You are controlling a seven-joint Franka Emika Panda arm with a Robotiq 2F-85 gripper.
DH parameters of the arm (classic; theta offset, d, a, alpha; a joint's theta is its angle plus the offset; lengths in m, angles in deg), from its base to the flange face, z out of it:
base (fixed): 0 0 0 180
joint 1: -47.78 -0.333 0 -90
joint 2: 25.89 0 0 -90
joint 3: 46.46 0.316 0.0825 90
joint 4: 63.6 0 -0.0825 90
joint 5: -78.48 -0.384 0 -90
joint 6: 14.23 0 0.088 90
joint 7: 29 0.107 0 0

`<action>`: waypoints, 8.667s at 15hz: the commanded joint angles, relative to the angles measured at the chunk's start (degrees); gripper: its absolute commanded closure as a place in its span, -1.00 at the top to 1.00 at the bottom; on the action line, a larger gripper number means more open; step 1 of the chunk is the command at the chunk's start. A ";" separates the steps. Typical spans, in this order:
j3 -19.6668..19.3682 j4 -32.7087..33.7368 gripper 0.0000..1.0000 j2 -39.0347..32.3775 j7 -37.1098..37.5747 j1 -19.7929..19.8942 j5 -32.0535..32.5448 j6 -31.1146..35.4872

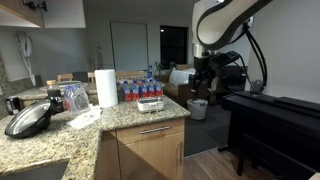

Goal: Open the drawer

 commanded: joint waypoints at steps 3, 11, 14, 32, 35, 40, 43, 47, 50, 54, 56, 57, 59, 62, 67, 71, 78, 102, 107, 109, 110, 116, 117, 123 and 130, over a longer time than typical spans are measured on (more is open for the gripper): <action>3.82 3.35 1.00 -3.24 5.66 0.42 7.12 -0.22; 7.29 5.90 1.00 -8.34 14.03 0.56 22.22 -0.64; 7.42 6.72 1.00 -10.28 15.54 0.37 29.02 -1.29; 3.97 8.58 1.00 -28.39 25.61 -7.92 59.18 1.59; 3.29 8.28 1.00 -30.35 29.11 -9.07 66.66 5.18; 2.47 6.91 1.00 -32.31 30.13 -9.54 76.31 10.92; 2.00 5.82 1.00 -33.41 29.03 -9.25 81.00 13.73; 1.96 5.45 1.00 -34.01 28.85 -9.48 80.87 13.16; 1.82 5.01 1.00 -34.02 28.83 -9.43 81.51 13.35; 1.39 4.48 1.00 -33.77 27.31 -8.94 80.93 13.94; 0.93 4.51 1.00 -34.97 29.32 -8.85 83.14 12.68; 0.86 4.59 1.00 -35.57 30.71 -9.01 85.13 12.59; 1.36 4.62 1.00 -37.61 34.32 -9.85 91.13 11.35; 2.99 4.51 1.00 -42.43 41.01 -11.39 102.26 7.83; 6.08 4.06 1.00 -53.59 50.25 -13.46 118.94 -3.90; 5.29 2.99 1.00 -62.85 52.01 -14.39 133.13 -19.78; -10.88 5.47 1.00 -71.31 59.98 -34.63 138.02 -33.74; -47.93 20.36 1.00 -81.45 105.24 -63.36 137.28 -7.69; -49.31 23.34 1.00 -90.18 117.81 -65.51 137.28 -8.73; -49.64 24.53 1.00 -92.80 119.88 -65.75 137.28 -8.62; -49.92 25.36 1.00 -93.94 120.23 -65.71 137.28 -8.91; -52.48 30.58 1.00 -97.56 118.41 -64.10 137.29 -8.22; -52.68 31.61 1.00 -98.15 118.06 -63.72 137.29 -7.21; -52.23 35.08 1.00 -101.66 117.96 -62.22 137.29 -3.77; -52.33 35.88 1.00 -103.10 118.25 -62.93 137.03 -3.59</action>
